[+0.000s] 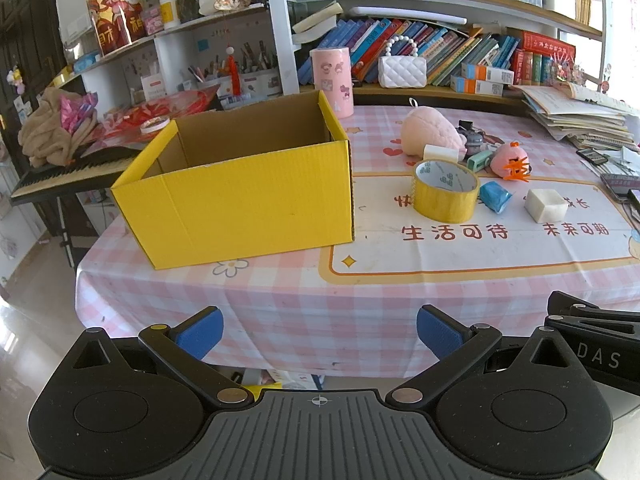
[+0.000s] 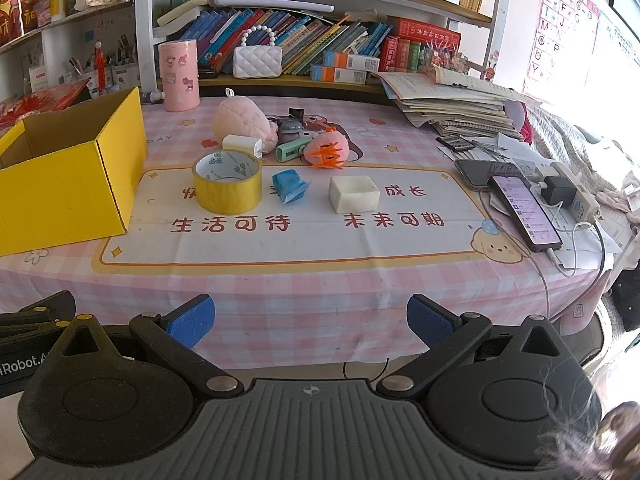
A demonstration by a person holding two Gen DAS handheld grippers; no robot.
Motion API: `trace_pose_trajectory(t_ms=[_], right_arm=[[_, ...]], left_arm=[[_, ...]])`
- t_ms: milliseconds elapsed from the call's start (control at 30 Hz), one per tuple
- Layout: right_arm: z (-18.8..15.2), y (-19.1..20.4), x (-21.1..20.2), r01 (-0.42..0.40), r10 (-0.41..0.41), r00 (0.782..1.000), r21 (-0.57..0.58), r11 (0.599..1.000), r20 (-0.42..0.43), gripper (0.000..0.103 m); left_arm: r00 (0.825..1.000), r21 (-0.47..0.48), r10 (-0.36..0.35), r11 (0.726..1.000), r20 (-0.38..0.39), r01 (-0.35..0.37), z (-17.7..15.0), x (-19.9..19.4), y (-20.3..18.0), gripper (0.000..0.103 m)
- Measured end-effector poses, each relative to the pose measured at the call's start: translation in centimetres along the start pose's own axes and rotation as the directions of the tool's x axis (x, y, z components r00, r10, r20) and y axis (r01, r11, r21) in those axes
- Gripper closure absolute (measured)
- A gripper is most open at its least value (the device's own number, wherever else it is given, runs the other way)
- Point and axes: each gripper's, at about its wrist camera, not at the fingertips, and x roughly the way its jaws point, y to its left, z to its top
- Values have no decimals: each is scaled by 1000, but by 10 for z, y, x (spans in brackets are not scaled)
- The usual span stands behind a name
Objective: Organize objects
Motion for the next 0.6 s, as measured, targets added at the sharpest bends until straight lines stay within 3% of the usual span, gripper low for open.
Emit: trace_pose_trajectory(t_ms=[600], right_arm=[[12,-11,25,0,0,1000,-21,1000,-31,0]], left_arm=[[999,-16,-8,1000,-41,8,13,26,-20,0]])
